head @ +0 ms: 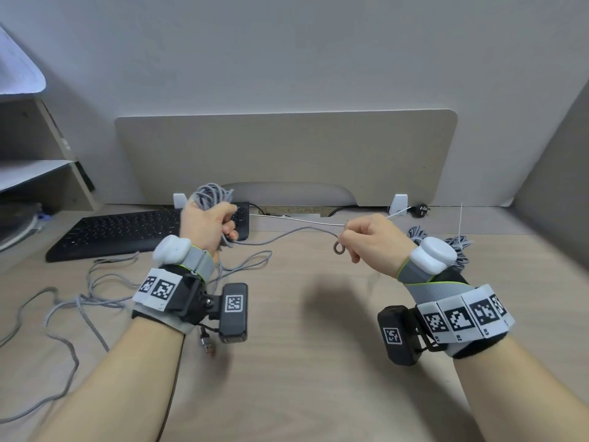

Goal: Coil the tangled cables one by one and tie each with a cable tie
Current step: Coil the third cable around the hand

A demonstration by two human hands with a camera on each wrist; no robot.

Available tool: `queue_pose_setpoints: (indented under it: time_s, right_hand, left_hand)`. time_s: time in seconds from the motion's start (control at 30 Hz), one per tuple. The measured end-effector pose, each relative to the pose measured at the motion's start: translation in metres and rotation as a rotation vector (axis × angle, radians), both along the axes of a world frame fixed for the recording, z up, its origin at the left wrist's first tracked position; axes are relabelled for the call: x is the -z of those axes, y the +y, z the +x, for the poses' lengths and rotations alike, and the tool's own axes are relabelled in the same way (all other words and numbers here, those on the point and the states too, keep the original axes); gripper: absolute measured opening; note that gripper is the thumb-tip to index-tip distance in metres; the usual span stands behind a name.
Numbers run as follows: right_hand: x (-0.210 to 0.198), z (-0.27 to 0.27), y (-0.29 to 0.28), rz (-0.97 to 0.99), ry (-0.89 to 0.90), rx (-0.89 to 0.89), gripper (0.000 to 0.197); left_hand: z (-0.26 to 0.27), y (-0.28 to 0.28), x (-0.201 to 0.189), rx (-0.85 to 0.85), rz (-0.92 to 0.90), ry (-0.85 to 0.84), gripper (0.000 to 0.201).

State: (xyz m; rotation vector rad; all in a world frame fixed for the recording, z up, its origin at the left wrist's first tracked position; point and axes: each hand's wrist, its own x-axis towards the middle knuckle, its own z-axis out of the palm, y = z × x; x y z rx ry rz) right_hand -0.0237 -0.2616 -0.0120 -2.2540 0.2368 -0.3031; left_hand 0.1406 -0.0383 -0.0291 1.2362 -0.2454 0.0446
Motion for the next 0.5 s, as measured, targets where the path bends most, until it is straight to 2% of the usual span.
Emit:
queue_pose_setpoints:
  time_s: [0.17,0.27,0.5]
  right_hand:
    - [-0.005,-0.003,0.003,0.04,-0.035,-0.034,0.029]
    - [-0.005,-0.003,0.003,0.037,0.007,-0.057,0.029]
    - [-0.006,-0.006,0.008,0.103,0.002,-0.129,0.024]
  left_hand:
    - [-0.031,-0.036,0.004,0.176,0.116,-0.032,0.03]
    - [-0.041,-0.042,0.005,0.259,0.165,-0.022,0.034]
    - [-0.055,-0.049,0.012,0.353,0.244,0.034,0.028]
